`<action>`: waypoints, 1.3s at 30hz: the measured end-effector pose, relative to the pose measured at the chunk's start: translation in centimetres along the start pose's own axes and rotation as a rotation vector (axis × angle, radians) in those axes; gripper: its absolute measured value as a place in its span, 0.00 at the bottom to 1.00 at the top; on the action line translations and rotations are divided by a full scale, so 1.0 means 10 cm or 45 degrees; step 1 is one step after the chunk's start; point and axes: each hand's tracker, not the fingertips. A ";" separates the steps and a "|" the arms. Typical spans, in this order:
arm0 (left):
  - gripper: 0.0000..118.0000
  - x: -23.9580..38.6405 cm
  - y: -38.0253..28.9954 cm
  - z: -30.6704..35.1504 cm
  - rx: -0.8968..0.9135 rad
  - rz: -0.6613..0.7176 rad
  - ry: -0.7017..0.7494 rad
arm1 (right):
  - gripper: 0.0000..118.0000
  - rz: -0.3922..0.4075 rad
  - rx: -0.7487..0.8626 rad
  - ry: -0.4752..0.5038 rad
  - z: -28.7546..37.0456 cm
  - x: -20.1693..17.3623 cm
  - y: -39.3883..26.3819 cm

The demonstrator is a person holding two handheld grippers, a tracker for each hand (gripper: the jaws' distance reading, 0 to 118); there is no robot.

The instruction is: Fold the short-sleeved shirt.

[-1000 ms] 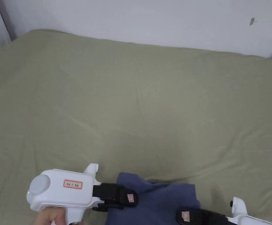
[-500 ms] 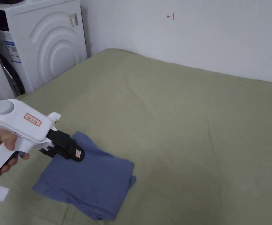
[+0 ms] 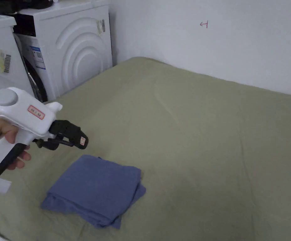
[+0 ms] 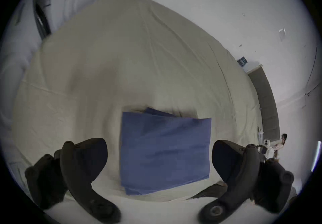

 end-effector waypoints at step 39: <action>0.00 5.44 -2.46 0.36 1.202 -0.605 0.179 | 0.01 1.300 1.095 -1.145 1.18 -2.46 -0.07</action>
